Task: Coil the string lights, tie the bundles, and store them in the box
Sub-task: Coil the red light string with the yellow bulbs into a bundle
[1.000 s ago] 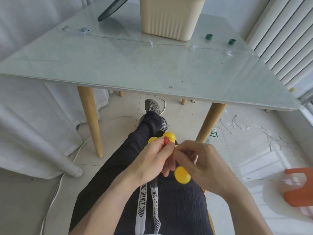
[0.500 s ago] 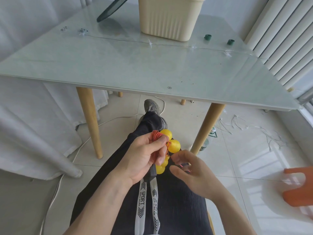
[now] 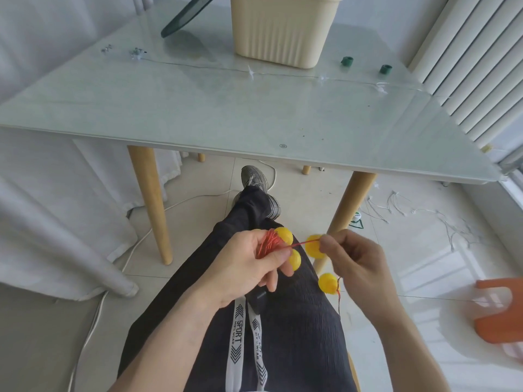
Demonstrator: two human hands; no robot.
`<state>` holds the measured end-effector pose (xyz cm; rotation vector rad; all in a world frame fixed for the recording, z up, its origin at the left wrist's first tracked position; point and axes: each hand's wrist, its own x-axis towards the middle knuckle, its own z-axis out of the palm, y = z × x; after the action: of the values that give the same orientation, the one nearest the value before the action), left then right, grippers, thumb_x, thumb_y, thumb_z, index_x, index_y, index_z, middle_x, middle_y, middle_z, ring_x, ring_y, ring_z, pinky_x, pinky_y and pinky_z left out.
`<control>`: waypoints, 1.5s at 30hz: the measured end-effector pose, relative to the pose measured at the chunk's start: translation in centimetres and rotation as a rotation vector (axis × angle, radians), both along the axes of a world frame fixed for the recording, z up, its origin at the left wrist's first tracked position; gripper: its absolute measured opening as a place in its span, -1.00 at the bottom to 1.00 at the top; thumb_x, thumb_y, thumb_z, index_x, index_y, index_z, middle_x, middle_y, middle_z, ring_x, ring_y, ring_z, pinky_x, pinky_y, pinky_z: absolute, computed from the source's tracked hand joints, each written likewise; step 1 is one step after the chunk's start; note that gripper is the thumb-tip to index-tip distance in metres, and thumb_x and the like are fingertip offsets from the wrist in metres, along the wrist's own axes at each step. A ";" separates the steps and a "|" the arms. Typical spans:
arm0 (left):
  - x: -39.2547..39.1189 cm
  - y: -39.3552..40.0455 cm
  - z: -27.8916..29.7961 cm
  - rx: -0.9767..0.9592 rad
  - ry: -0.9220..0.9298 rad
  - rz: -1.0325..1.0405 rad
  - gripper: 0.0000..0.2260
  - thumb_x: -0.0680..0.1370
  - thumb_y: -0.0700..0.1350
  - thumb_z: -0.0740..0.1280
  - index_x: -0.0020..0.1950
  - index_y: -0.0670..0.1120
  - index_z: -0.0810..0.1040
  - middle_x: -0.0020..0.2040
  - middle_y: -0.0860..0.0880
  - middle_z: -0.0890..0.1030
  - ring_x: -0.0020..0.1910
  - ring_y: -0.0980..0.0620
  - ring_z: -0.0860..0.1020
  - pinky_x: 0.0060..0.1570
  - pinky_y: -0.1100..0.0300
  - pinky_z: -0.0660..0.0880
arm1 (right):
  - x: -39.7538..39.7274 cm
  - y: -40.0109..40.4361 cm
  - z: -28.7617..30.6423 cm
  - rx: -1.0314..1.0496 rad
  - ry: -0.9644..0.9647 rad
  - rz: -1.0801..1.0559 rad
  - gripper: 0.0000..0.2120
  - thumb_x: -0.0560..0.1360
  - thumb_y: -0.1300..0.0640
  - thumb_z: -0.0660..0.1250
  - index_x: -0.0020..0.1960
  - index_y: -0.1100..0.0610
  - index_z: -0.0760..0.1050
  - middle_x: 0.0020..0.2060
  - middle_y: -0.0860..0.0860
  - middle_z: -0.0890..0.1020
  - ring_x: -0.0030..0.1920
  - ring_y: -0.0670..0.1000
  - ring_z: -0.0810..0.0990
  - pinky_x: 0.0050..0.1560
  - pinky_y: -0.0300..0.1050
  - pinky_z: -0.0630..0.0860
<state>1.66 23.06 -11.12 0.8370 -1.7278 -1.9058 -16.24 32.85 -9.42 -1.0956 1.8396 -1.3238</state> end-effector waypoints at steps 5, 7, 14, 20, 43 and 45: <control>0.0 0.0 0.8 0.265 0.071 -0.015 -0.73 0.59 -0.12 0.25 -0.29 -0.18 0.44 -0.37 -0.30 0.59 -0.42 -0.18 0.55 -0.36 0.10 0.43 | 0.0 -0.2 0.4 0.101 0.154 0.090 -0.72 0.57 0.02 0.37 -0.29 0.07 0.57 -0.55 -0.11 0.40 -0.50 -0.08 0.30 -0.42 -0.21 0.26; 0.0 -0.1 0.9 0.442 0.147 0.050 -0.67 0.63 -0.12 0.15 -0.34 -0.13 0.35 -0.43 -0.25 0.55 -0.35 -0.23 0.59 -0.24 0.05 0.49 | 0.3 0.2 0.2 0.167 0.185 0.154 -0.69 0.58 -0.04 0.35 -0.30 0.07 0.54 -0.54 -0.10 0.47 -0.49 -0.07 0.38 -0.40 -0.17 0.33; -0.1 -0.8 0.6 0.632 0.423 0.165 -0.77 0.61 -0.07 0.13 -0.18 -0.13 0.40 -0.29 -0.18 0.64 -0.23 -0.20 0.67 -0.23 0.10 0.56 | 0.8 1.6 -1.2 0.355 0.194 0.322 -0.70 0.65 -0.07 0.19 -0.10 0.00 0.62 -0.25 -0.10 0.71 -0.20 -0.14 0.68 -0.11 -0.28 0.54; -0.5 -0.5 0.7 0.624 0.536 0.197 -0.75 0.51 -0.15 0.23 0.10 -0.27 0.52 -0.09 -0.23 0.68 -0.16 -0.16 0.69 -0.18 0.12 0.63 | 1.6 1.5 -2.3 0.453 0.328 0.337 -0.75 0.62 0.01 0.21 -0.11 -0.05 0.64 -0.37 -0.08 0.62 -0.33 -0.10 0.57 -0.25 -0.24 0.49; -1.3 1.2 0.7 0.253 0.058 -0.131 -0.72 0.66 -0.05 0.23 0.11 -0.26 0.54 -0.10 -0.09 0.69 -0.15 -0.02 0.61 -0.13 0.14 0.49 | 3.3 0.5 2.9 0.403 0.619 0.283 -0.74 0.48 -0.03 0.40 -0.37 -0.02 0.61 -0.45 -0.03 0.63 -0.38 -0.05 0.58 -0.35 -0.18 0.52; -1.3 1.3 0.4 0.225 0.011 -0.188 -0.62 0.62 0.05 0.25 0.08 -0.29 0.55 -0.10 -0.18 0.67 -0.16 -0.14 0.60 -0.14 -0.01 0.45 | 3.1 0.2 3.0 0.384 0.547 0.227 -0.82 0.36 -0.04 0.52 -0.38 -0.05 0.63 -0.50 -0.12 0.60 -0.45 -0.11 0.54 -0.45 -0.29 0.43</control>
<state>0.36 24.36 -10.71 0.7630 -1.6577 -2.2574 -13.13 33.08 -6.43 -1.4876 2.1479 -0.5313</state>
